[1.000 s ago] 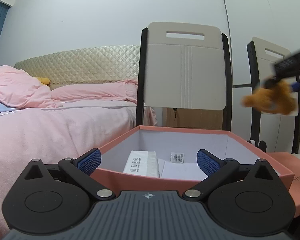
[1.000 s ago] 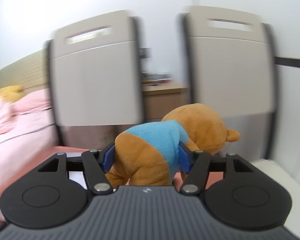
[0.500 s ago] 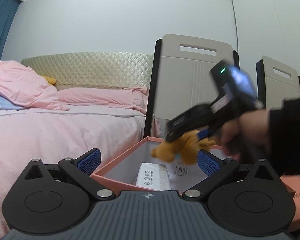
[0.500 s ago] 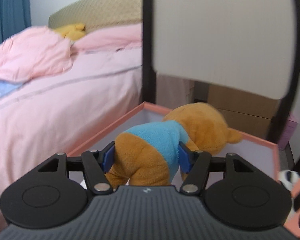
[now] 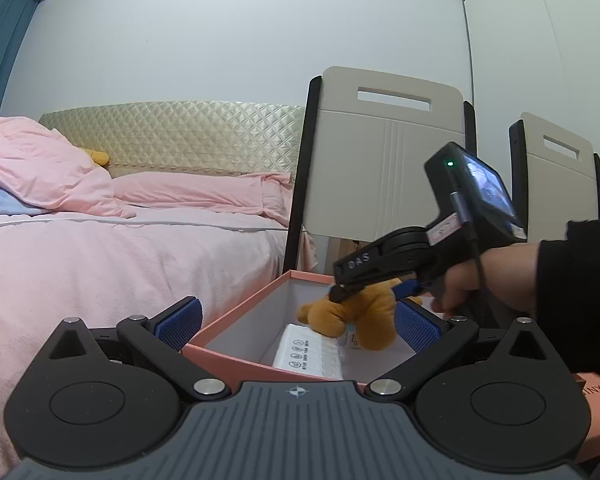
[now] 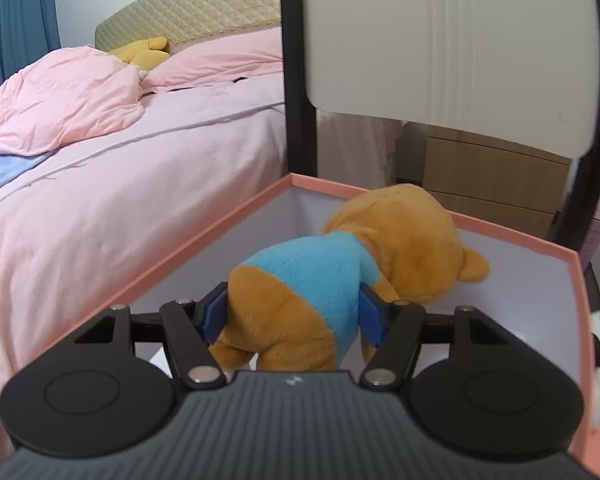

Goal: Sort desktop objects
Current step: 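Carry the teddy bear into the pink box and open the right gripper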

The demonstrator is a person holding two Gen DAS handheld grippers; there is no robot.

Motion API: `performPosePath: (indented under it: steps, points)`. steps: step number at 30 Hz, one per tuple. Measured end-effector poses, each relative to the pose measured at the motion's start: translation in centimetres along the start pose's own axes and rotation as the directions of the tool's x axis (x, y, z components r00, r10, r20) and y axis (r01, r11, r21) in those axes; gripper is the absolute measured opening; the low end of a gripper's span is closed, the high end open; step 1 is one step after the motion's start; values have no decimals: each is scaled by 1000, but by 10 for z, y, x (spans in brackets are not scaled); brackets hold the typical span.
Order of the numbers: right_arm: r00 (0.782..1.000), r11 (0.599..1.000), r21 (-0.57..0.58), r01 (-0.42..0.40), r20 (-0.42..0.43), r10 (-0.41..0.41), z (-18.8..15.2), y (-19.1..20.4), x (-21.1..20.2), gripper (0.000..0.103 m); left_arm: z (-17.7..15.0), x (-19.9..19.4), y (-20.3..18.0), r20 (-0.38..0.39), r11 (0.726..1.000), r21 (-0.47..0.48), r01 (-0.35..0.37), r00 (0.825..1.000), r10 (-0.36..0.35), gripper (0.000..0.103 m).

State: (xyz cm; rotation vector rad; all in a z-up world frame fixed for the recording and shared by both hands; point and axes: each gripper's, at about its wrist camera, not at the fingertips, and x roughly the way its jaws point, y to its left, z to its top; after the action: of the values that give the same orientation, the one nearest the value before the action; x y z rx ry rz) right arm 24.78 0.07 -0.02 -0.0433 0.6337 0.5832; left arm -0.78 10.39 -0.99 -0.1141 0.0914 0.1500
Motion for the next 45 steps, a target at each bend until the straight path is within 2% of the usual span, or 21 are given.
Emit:
performPosePath:
  steps: [2, 4, 6, 12, 18, 24, 29, 34, 37, 43, 45]
  points:
    - [1000, 1000, 19, 1, -20, 0, 1, -8, -5, 71, -1, 1, 0, -4, 1000, -2, 4, 1000, -4, 103]
    - [1000, 1000, 24, 19, 0, -19, 2, -15, -17, 81, -1, 2, 1, -7, 1000, -1, 7, 1000, -7, 103]
    - [999, 999, 19, 28, 40, -29, 4, -21, -35, 84, -1, 3, 1, -9, 1000, 0, 11, 1000, -11, 103]
    - [984, 997, 48, 65, 160, -72, 8, -43, -99, 87, -2, 4, -1, -9, 1000, 17, 21, 1000, -21, 103]
    - [947, 985, 103, 139, 277, -162, -11, -63, -169, 87, -3, 4, -7, -5, 998, 46, 38, 999, -38, 103]
    - [909, 968, 168, 188, 342, -236, -63, -73, -219, 87, -4, 2, -12, -8, 997, 61, 51, 999, -50, 103]
    - [888, 958, 178, 225, 368, -277, -106, -70, -239, 87, -6, -1, -16, -7, 996, 65, 65, 998, -64, 103]
    - [870, 950, 163, 266, 385, -309, -141, -61, -241, 87, -7, -4, -20, -4, 994, 74, 75, 997, -74, 103]
    - [861, 947, 169, 273, 397, -319, -155, -59, -238, 87, -7, -4, -21, -5, 994, 76, 74, 997, -74, 103]
    - [857, 935, 224, 274, 385, -343, -171, -68, -232, 87, -8, -3, -22, -10, 994, 78, 71, 997, -71, 103]
    - [852, 934, 225, 276, 392, -347, -172, -66, -231, 94, -8, -3, -23, -10, 994, 79, 72, 997, -71, 103]
